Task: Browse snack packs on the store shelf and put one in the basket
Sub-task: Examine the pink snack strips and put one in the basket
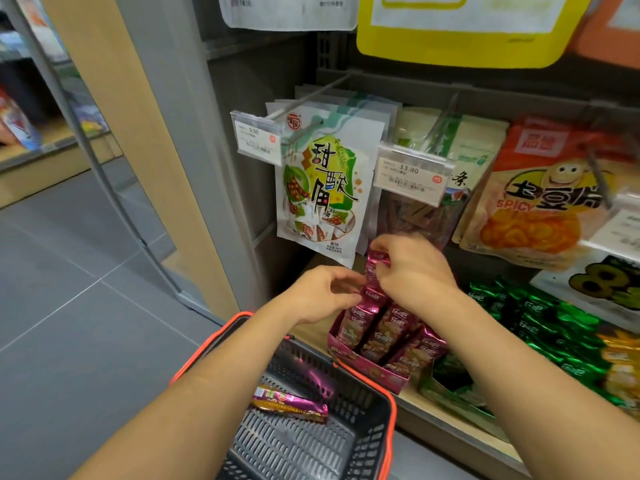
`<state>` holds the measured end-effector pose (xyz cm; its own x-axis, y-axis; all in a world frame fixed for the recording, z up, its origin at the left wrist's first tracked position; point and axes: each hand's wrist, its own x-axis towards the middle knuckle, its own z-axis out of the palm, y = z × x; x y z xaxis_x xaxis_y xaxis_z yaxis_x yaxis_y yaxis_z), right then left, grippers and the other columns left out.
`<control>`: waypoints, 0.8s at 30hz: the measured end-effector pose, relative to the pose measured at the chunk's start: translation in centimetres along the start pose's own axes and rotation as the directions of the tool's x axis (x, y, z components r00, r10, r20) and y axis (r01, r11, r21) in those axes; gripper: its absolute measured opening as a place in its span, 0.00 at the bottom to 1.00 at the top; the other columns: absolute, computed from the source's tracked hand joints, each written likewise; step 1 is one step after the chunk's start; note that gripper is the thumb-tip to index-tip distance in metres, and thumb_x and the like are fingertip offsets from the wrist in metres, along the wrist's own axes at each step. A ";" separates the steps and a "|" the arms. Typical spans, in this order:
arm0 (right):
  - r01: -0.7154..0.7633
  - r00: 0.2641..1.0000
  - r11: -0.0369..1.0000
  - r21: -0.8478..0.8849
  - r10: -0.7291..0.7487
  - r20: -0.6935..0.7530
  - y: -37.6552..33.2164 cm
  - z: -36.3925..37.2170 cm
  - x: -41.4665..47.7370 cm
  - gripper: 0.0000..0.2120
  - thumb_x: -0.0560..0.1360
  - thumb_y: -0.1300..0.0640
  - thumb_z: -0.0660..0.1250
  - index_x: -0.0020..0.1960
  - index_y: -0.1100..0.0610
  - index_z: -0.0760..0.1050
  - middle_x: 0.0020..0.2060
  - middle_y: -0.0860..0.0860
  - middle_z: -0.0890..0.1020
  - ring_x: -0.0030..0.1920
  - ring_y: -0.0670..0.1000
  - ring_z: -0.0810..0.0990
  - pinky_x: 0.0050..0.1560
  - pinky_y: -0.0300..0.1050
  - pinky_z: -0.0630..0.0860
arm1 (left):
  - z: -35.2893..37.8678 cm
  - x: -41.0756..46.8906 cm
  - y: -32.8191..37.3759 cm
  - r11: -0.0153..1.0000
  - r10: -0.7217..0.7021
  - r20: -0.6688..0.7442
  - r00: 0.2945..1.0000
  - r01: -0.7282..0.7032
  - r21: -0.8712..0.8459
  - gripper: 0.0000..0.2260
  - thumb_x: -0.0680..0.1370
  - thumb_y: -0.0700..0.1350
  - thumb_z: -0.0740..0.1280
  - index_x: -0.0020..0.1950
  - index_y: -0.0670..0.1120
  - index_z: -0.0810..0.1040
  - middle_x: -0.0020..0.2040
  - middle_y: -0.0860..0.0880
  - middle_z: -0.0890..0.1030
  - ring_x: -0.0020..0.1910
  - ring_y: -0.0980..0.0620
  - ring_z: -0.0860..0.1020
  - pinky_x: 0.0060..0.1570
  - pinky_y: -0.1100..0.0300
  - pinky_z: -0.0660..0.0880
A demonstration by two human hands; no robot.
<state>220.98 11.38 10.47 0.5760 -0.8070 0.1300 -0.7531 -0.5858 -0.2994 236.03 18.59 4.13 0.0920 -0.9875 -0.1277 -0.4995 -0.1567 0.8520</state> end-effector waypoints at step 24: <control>-0.104 0.990 0.995 -0.007 0.104 0.100 2.9 3.5 2.8 0.15 0.80 0.51 0.62 0.66 0.49 0.73 0.61 0.52 0.79 0.63 0.56 0.76 0.62 0.53 0.69 | 3.2 0.7 0.9 0.808 0.204 -0.123 0.971 -0.096 0.581 0.24 0.77 0.62 0.62 0.71 0.54 0.71 0.63 0.51 0.76 0.63 0.48 0.69 0.61 0.49 0.72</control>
<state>221.53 7.66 6.70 0.5234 -0.8521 0.0035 -0.8110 -0.4994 -0.3049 232.87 17.71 3.17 0.0932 -0.9893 0.1123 -0.9131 -0.0399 0.4058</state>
